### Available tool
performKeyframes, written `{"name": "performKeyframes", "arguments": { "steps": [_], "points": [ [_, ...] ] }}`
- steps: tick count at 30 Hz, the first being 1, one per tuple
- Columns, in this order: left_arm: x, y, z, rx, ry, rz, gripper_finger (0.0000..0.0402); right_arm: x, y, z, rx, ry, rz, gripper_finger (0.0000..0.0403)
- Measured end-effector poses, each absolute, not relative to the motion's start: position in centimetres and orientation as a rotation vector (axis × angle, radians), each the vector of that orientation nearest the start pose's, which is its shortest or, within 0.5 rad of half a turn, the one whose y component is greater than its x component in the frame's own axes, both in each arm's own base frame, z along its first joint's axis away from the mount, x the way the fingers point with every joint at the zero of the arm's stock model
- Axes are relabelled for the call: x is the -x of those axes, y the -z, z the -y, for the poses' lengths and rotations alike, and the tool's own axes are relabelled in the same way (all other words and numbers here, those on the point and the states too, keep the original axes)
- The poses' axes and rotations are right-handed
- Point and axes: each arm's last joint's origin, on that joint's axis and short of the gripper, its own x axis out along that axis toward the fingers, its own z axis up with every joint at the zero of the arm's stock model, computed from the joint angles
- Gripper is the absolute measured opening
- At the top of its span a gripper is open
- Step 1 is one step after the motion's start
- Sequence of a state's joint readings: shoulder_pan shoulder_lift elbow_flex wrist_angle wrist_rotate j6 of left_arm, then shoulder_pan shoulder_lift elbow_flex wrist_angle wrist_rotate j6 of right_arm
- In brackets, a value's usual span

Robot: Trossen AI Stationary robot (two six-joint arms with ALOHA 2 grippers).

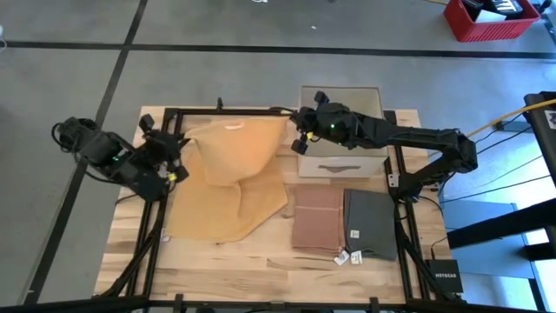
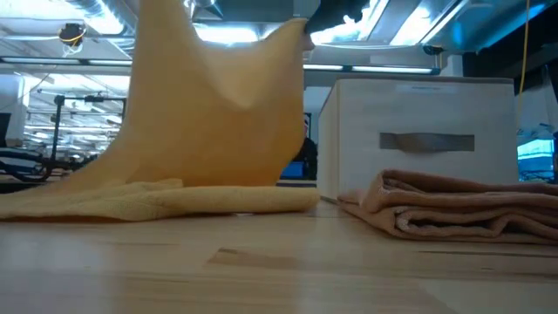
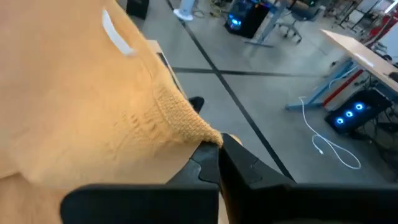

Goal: Fold towel
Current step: Fold the yellow towel

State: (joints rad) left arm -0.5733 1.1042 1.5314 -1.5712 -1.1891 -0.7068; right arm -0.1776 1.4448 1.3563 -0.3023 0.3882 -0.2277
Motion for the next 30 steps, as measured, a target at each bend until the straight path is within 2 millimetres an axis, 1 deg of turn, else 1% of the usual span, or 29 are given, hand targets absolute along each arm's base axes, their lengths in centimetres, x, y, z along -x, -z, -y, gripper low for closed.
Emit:
{"name": "performKeyframes", "arguments": {
  "steps": [2, 5, 9, 12, 15, 18, 20, 22, 25, 27, 30],
  "points": [
    [-12.6, -41.2, 4.5, -0.160, -0.756, -0.536, 0.0015, -31.8, -35.8, 6.8, 0.257, 0.498, -0.448, 0.0003],
    [-12.8, -39.4, 3.8, -0.104, -0.789, -0.609, 0.0015, -32.1, -34.7, 6.7, 0.228, 0.457, -0.416, 0.0003],
    [-13.1, -37.6, 2.7, -0.110, -0.901, -0.633, 0.0015, -33.1, -33.5, 6.9, 0.218, 0.454, -0.384, 0.0003],
    [-13.4, -36.7, 1.6, -0.157, -1.024, -0.616, 0.0015, -34.2, -32.6, 7.6, 0.231, 0.497, -0.365, 0.0003],
    [-13.6, -36.0, 0.5, -0.210, -1.149, -0.582, 0.0015, -35.3, -32.1, 9.0, 0.236, 0.563, -0.329, 0.0003],
    [-13.9, -35.5, -0.5, -0.240, -1.257, -0.545, 0.0015, -36.1, -31.2, 10.8, 0.255, 0.686, -0.306, 0.0003],
    [-14.0, -35.1, -1.2, -0.264, -1.316, -0.546, 0.0015, -36.4, -30.8, 12.1, 0.250, 0.758, -0.271, 0.0003],
    [-14.1, -34.8, -1.9, -0.284, -1.358, -0.567, 0.0015, -36.7, -30.4, 13.1, 0.243, 0.795, -0.240, 0.0005],
    [-14.2, -34.4, -2.8, -0.279, -1.388, -0.640, 0.0027, -36.9, -29.6, 14.4, 0.225, 0.803, -0.276, 0.0033],
    [-14.1, -34.2, -3.5, -0.241, -1.378, -0.720, 0.0050, -37.0, -29.2, 14.9, 0.187, 0.792, -0.332, 0.0069],
    [-14.1, -33.9, -4.1, -0.197, -1.319, -0.851, 0.0095, -37.1, -29.6, 14.8, 0.167, 0.784, -0.391, 0.0132]
  ]
}}
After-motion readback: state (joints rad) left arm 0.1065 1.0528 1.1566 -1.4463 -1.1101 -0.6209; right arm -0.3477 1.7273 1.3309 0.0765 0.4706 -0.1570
